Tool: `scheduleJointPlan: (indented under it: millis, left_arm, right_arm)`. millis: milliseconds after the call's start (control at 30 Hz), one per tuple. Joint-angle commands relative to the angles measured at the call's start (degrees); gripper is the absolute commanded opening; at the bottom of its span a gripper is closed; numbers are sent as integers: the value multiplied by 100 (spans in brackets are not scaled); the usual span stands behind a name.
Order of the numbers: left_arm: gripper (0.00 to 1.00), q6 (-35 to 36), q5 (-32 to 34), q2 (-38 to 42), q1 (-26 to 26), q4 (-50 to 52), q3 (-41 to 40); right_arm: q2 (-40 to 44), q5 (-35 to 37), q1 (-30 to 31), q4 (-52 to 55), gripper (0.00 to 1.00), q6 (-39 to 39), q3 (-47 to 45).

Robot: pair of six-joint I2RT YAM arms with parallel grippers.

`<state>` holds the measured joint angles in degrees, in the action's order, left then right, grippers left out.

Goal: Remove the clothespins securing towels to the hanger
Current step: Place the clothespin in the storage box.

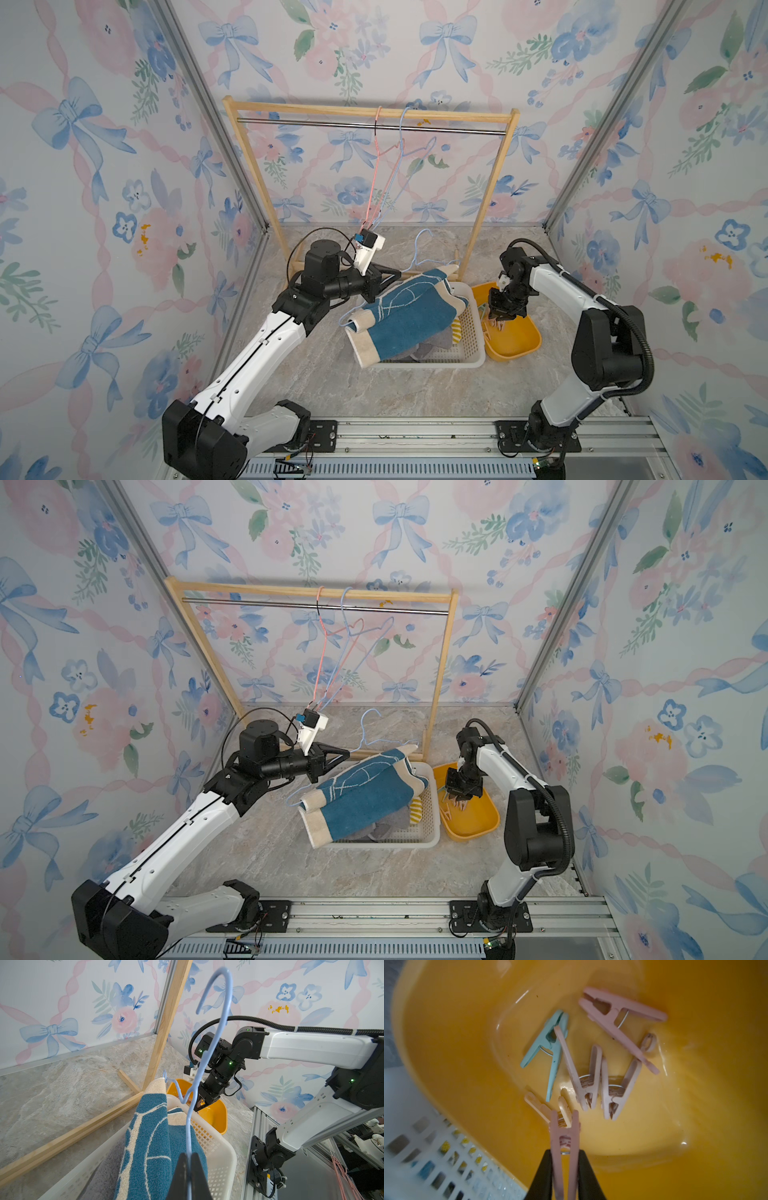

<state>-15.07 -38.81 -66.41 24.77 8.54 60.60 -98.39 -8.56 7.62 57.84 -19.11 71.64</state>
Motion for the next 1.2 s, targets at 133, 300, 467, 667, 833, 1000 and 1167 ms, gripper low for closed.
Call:
scheduleJointPlan:
  millis: [133,300,467,667,833,1000,1167]
  left_arm:
    - [0,135,-66,121,31,-169,-77]
    - [0,136,-33,150,41,-173,-96]
    - [0,144,-57,121,39,-173,-75]
    - [0,162,-40,112,43,-174,-83]
    - [0,180,13,45,43,-182,-48]
    - [0,206,66,83,37,-178,2]
    - [0,184,35,50,52,-179,81]
  right_arm:
    - [-383,40,91,409,23,383,269]
    - [-521,110,89,526,38,512,485]
    - [-562,188,82,606,43,534,637]
    - [-230,452,-18,778,53,484,904]
    - [564,739,-71,928,56,414,1343]
    - [1527,751,-154,508,61,226,1326]
    - [2713,42,-143,-808,73,-46,744]
